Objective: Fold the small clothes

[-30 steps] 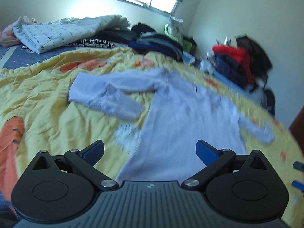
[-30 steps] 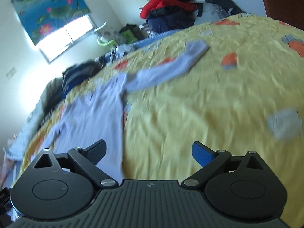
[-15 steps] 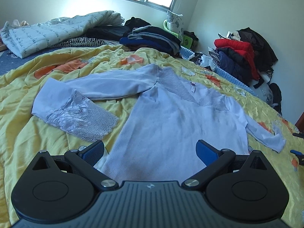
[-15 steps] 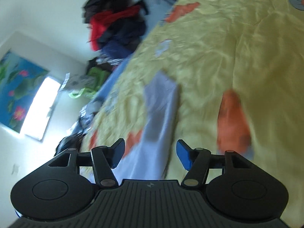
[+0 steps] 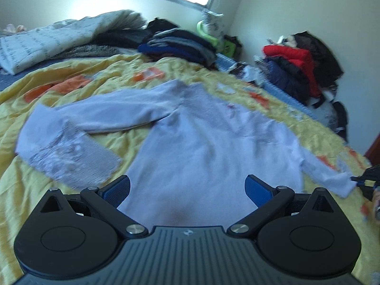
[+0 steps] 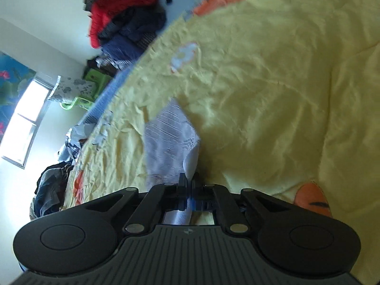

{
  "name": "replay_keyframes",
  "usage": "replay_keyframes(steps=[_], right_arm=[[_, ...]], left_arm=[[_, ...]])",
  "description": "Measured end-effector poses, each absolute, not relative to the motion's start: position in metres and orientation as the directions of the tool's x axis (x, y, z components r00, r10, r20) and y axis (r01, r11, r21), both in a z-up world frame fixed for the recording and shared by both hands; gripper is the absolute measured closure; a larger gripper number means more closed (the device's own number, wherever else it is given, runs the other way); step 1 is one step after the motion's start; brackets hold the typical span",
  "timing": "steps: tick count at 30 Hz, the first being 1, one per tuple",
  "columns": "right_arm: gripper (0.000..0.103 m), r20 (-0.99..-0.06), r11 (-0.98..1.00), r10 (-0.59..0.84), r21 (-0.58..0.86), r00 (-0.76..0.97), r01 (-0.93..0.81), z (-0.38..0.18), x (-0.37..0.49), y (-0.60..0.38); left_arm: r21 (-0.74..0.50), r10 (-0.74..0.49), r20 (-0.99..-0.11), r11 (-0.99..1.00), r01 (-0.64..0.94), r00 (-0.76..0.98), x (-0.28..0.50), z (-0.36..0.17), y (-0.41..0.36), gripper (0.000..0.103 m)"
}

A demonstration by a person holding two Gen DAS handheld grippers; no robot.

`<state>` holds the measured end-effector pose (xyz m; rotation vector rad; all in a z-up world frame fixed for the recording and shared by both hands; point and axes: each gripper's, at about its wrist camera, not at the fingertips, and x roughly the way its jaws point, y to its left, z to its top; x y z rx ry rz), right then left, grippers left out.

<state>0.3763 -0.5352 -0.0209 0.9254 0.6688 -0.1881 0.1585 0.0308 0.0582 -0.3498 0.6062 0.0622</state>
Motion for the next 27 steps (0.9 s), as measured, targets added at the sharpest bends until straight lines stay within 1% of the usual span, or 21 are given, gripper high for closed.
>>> replay_keyframes(steps=[4,6,9,11,12,13,15,17,18,19,20,23,25,27], right_arm=[[0.095,-0.521,0.756,0.079,0.587,0.85,0.29,0.028,0.344,-0.495],[0.095,-0.454,0.807,0.107,0.56,0.884,0.19,0.057,0.323,-0.46],[0.095,-0.345,0.852,0.236,0.524,0.909,-0.022,0.096,0.282,-0.386],[0.095,-0.276,0.817,0.395,0.542,0.876,-0.198,0.107,0.25,-0.332],[0.095,-0.261,0.793,0.482,0.537,0.837,-0.289,0.107,0.234,-0.304],[0.095,-0.266,0.772,0.548,0.525,0.793,-0.358,0.104,0.22,-0.275],[0.082,-0.343,0.742,0.64,0.507,0.687,-0.439,0.084,0.2,-0.222],[0.056,-0.463,0.718,0.695,0.483,0.55,-0.501,0.052,0.186,-0.179],[0.053,-0.517,0.724,0.689,0.47,0.508,-0.504,0.039,0.178,-0.166],[0.053,-0.55,0.73,0.682,0.468,0.483,-0.498,0.031,0.172,-0.158],[0.053,-0.557,0.721,0.691,0.486,0.461,-0.494,0.027,0.168,-0.157],[0.052,-0.53,0.691,0.723,0.54,0.443,-0.481,0.035,0.173,-0.165],[0.045,-0.508,0.689,0.723,0.571,0.468,-0.446,0.044,0.183,-0.175],[0.042,-0.501,0.675,0.731,0.633,0.464,-0.379,0.041,0.208,-0.184]], left_arm=[[-0.422,-0.185,-0.476,0.906,-0.039,0.86,0.158,0.074,0.03,0.0],[-0.493,-0.24,-0.428,0.87,-0.003,0.871,0.158,0.081,0.034,0.0],[-0.566,-0.261,-0.378,0.824,0.001,0.888,0.157,0.087,0.048,0.0],[-0.616,-0.269,-0.361,0.788,-0.011,0.893,0.153,0.086,0.063,0.0],[-0.635,-0.267,-0.357,0.772,-0.024,0.895,0.15,0.084,0.07,0.0],[-0.653,-0.258,-0.358,0.756,-0.043,0.897,0.147,0.081,0.079,0.0],[-0.682,-0.232,-0.375,0.725,-0.098,0.897,0.138,0.073,0.099,0.0],[-0.688,-0.208,-0.396,0.713,-0.139,0.894,0.129,0.068,0.113,0.0],[-0.683,-0.2,-0.401,0.715,-0.146,0.894,0.123,0.067,0.12,0.0],[-0.678,-0.196,-0.401,0.72,-0.146,0.895,0.118,0.067,0.124,0.0],[-0.672,-0.192,-0.399,0.727,-0.143,0.897,0.113,0.067,0.129,0.0],[-0.689,-0.216,-0.395,0.712,-0.132,0.893,0.106,0.062,0.14,0.0],[-0.725,-0.258,-0.392,0.677,-0.123,0.883,0.108,0.056,0.143,0.0],[-0.765,-0.295,-0.404,0.629,-0.142,0.866,0.111,0.05,0.146,0.0]])
